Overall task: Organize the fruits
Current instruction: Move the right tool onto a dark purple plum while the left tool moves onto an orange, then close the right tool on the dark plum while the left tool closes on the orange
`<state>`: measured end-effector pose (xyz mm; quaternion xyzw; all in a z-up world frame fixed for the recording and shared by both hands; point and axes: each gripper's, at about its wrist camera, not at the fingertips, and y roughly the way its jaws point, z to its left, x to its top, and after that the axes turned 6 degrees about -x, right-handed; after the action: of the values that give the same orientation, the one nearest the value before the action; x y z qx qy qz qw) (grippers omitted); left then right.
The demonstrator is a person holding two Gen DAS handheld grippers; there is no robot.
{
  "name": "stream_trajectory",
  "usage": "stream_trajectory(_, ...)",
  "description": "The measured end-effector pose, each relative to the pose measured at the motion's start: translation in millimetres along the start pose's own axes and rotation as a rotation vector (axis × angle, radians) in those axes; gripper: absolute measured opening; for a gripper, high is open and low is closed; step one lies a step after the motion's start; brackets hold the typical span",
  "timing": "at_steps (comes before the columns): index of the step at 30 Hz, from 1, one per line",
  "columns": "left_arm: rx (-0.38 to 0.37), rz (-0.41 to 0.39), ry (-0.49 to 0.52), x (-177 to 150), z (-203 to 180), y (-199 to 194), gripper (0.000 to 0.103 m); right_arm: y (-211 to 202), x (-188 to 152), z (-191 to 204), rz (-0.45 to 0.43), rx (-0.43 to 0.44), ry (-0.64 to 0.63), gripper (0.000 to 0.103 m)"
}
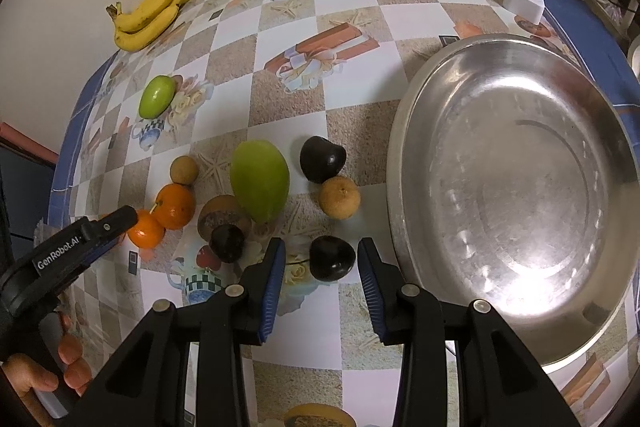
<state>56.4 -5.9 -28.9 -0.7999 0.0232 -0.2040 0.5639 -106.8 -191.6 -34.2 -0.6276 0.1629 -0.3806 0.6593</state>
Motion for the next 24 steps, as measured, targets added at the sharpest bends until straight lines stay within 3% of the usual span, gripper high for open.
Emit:
stream_trajectory(14,-0.045,0.018,-0.006,-1.8,-3.6,5.2,0.051,12.7,-2.3,1.4,0.037,-0.017,-0.007,0.039)
stream_trajectory(17,-0.049,0.023,-0.003,-1.9,-5.1,6.2,0.051,12.4,-2.6,0.9,0.038,-0.018,-0.008,0.031)
stream_trajectory(24,-0.060,0.025,0.002,-1.5,-7.0,6.9,0.051,11.1,-2.9,-0.3,0.038,-0.026,-0.009,0.025)
